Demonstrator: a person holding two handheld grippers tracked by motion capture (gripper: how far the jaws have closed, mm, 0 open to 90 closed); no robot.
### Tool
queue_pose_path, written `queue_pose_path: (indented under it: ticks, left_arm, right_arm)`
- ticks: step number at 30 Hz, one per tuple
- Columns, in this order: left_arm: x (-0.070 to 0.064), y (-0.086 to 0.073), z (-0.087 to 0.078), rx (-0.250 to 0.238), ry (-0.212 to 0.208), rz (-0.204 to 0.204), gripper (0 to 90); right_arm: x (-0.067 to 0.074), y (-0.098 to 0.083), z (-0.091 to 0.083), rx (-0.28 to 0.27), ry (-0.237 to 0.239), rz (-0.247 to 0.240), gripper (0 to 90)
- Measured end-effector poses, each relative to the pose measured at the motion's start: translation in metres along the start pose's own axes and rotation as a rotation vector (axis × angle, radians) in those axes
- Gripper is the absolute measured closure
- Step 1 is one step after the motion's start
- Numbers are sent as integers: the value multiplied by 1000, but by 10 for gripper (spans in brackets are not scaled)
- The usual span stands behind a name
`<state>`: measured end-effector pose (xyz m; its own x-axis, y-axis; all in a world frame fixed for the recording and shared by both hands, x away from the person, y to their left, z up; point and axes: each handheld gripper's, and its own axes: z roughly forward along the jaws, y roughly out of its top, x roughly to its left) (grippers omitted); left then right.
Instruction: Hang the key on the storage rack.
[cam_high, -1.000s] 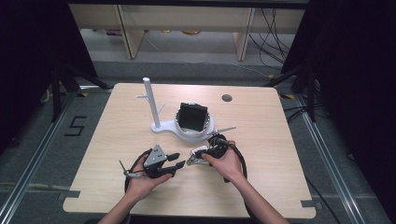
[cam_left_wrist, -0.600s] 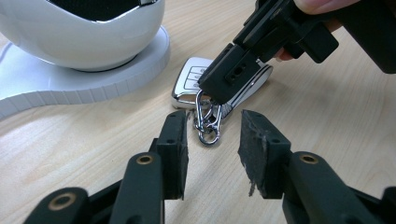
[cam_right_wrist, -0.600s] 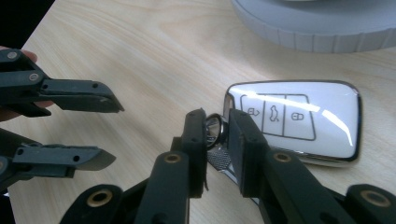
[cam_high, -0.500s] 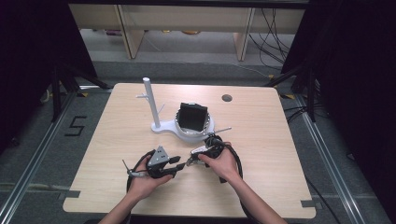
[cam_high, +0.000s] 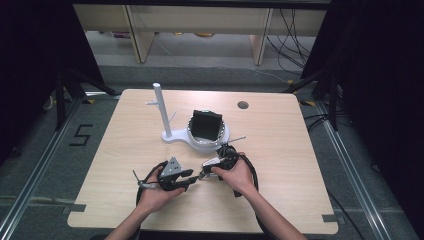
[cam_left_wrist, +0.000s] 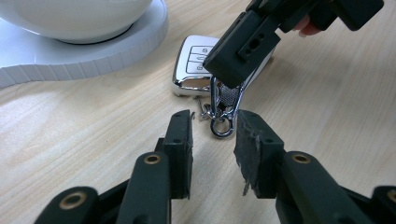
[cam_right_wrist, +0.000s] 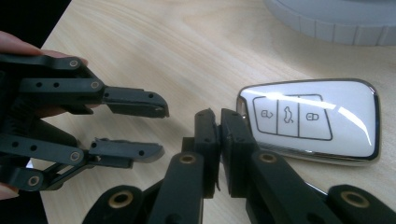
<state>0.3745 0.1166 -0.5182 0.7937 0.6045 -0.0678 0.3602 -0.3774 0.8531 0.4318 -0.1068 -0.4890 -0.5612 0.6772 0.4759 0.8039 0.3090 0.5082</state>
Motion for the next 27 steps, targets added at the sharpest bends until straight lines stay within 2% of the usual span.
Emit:
queue_pose_path:
  ticks: [3, 4, 5, 6, 7, 9, 11, 12, 13, 14, 16, 18, 19, 21, 24, 25, 27]
  left_arm:
    - [0, 0, -1, -14, -2, -3, 635]
    - [0, 2, -4, -9, -4, -2, 619]
    - [0, 2, -4, -9, -4, -2, 596]
    - [0, 3, -4, -17, -19, 2, 565]
    - [0, 3, -4, -17, -19, 2, 542]
    - [0, 8, -6, -21, -51, 16, 499]
    - [-1, 10, -6, -38, -56, 27, 478]
    - [-3, 19, -8, -56, -76, 53, 476]
    - [-3, 19, -8, -56, -76, 53, 476]
    - [-5, 28, -9, -73, -97, 77, 475]
    - [-6, 37, -11, -86, -112, 93, 475]
    - [-5, 44, -13, -100, -129, 98, 480]
    - [-5, 44, -13, -100, -129, 98, 484]
    - [-2, 52, -16, -132, -166, 78, 495]
    - [0, 55, -18, -137, -171, 84, 516]
    - [1, 57, -19, -142, -193, 87, 538]
    - [1, 58, -20, -139, -206, 87, 585]
  right_arm:
    - [4, 0, -2, 7, -6, -5, 874]
    - [7, 1, -5, 4, -20, -35, 875]
    - [7, 1, -5, 4, -20, -35, 875]
    - [9, 2, -10, -6, -26, -71, 875]
    - [9, 2, -10, -6, -26, -71, 875]
    - [16, 6, -21, -22, -30, -118, 875]
    - [18, 7, -24, -22, -28, -116, 875]
    - [24, 10, -35, -40, -17, -123, 875]
    - [24, 10, -35, -40, -17, -123, 875]
    - [29, 14, -45, -56, -8, -158, 875]
    - [34, 17, -54, -71, 1, -177, 876]
    - [41, 20, -65, -91, 2, -197, 875]
    - [41, 20, -65, -91, 2, -197, 875]
    - [48, 23, -76, -100, 8, -224, 875]
    - [54, 24, -82, -101, 34, -231, 876]
    - [56, 24, -84, -102, 43, -230, 875]
    - [59, 25, -86, -106, 49, -244, 875]
